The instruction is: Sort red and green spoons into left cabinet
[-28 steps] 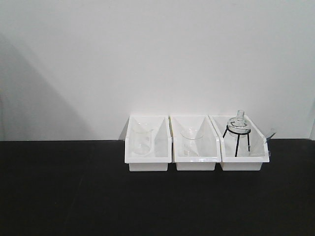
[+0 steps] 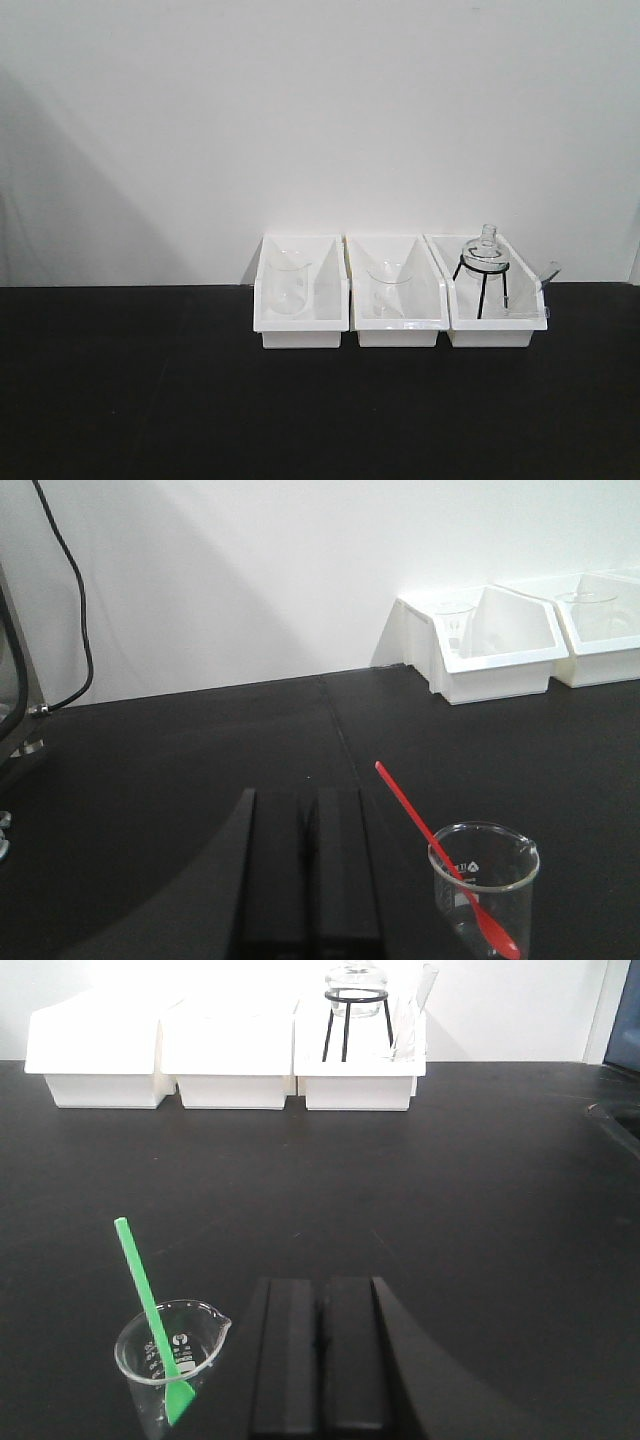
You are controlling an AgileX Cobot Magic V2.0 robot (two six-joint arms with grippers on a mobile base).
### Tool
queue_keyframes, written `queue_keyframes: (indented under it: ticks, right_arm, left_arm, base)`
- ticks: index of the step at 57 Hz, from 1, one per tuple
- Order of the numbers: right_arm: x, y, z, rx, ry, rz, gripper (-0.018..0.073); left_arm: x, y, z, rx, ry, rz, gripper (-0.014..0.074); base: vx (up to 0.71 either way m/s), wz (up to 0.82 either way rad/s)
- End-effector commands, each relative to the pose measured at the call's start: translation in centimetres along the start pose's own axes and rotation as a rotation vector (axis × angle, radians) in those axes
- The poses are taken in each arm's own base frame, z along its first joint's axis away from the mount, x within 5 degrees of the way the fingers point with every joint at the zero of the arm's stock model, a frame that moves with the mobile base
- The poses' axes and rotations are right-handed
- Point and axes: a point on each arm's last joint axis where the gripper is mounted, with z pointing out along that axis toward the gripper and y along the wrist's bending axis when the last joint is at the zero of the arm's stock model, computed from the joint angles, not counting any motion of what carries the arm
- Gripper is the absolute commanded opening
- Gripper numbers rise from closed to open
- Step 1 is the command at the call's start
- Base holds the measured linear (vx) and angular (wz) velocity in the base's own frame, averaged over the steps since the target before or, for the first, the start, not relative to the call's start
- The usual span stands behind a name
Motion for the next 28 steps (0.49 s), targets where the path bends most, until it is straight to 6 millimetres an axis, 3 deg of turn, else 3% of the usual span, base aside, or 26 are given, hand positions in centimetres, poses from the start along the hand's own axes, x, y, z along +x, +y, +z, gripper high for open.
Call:
queue_keyframes:
  ticks: [1,28]
  right_arm:
    - [-0.58,0.00,-0.02,0.001,-0.081,-0.004,-0.0003]
    - [-0.79,-0.04,-0.04,0.009,-0.105,-0.065,-0.0003]
  left_arm:
    - [-0.27,0.12,-0.08,-0.014,-0.081,-0.017,-0.0001]
    - [-0.33,0.13,-0.09,-0.016,-0.088,-0.004,-0.0001]
  base:
    - [0.00,0.00]
    - [0.00,0.00]
